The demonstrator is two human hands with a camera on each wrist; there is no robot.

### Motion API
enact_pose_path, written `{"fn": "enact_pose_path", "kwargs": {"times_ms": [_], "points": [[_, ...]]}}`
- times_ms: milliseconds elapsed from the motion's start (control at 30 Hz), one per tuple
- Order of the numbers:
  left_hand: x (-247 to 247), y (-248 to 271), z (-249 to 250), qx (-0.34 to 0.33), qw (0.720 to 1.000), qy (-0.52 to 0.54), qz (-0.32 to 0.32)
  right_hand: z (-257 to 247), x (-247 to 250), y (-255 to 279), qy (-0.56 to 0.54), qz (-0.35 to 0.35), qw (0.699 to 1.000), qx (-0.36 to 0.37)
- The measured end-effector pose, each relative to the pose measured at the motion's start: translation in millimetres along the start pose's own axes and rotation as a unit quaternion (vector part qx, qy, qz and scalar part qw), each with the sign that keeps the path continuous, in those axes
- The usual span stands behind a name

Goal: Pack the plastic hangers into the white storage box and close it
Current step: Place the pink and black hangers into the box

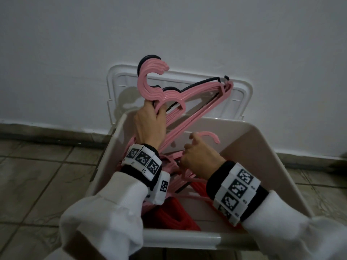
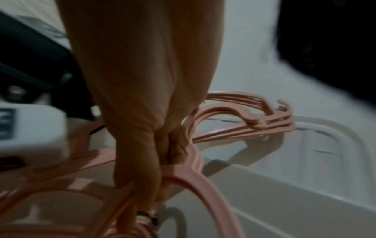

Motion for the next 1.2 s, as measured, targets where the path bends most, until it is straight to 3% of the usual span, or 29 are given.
{"fn": "enact_pose_path", "kwargs": {"times_ms": [133,167,267,333,400,500,600,767,900,1100,1200], "points": [[-8.6,-2.7,-4.3,0.008,0.999,0.017,-0.035,-11.9,3.6,3.1,-0.009,-0.012,1.0,0.011],[-13.3,-2.9,-7.6,0.012,0.999,0.005,-0.049,-10.7,7.9,5.2,-0.019,0.008,1.0,0.016],[-36.1,0.2,-15.3,0.007,0.99,-0.037,-0.135,-2.8,29.6,10.3,-0.002,0.158,0.987,0.027],[-48.9,4.6,-16.6,0.012,0.978,-0.048,-0.2,0.9,27.5,10.4,0.015,0.152,0.988,0.01],[-60.1,9.5,-18.3,0.02,0.959,-0.072,-0.274,1.6,11.0,3.9,0.04,0.097,0.994,-0.003],[-68.8,20.0,-17.3,0.037,0.926,-0.091,-0.365,5.5,23.1,8.6,0.065,0.12,0.991,-0.015],[-71.6,26.8,-14.5,0.056,0.904,-0.077,-0.416,19.7,21.5,12.7,0.048,0.109,0.993,0.0],[-70.5,32.0,-6.9,0.057,0.868,-0.124,-0.477,42.1,41.1,33.9,0.053,0.263,0.963,-0.016],[-66.9,29.9,-6.1,0.086,0.869,-0.087,-0.48,57.3,50.1,46.7,0.076,0.374,0.92,-0.09],[-56.7,35.8,-2.6,0.096,0.862,0.009,-0.498,56.8,55.1,47.7,0.064,0.433,0.896,-0.076],[-52.9,35.7,-10.0,0.095,0.856,-0.023,-0.508,58.4,54.9,48.8,0.043,0.448,0.89,-0.072]]}}
Point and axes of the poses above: each hand's wrist, its own y-axis away from the middle knuckle, its own x-axis out of the back of the hand, z = x × y, the point moved 7 cm from there along -y, towards the middle knuckle, and after that the axes turned 9 degrees about x, right-handed, at the moved point
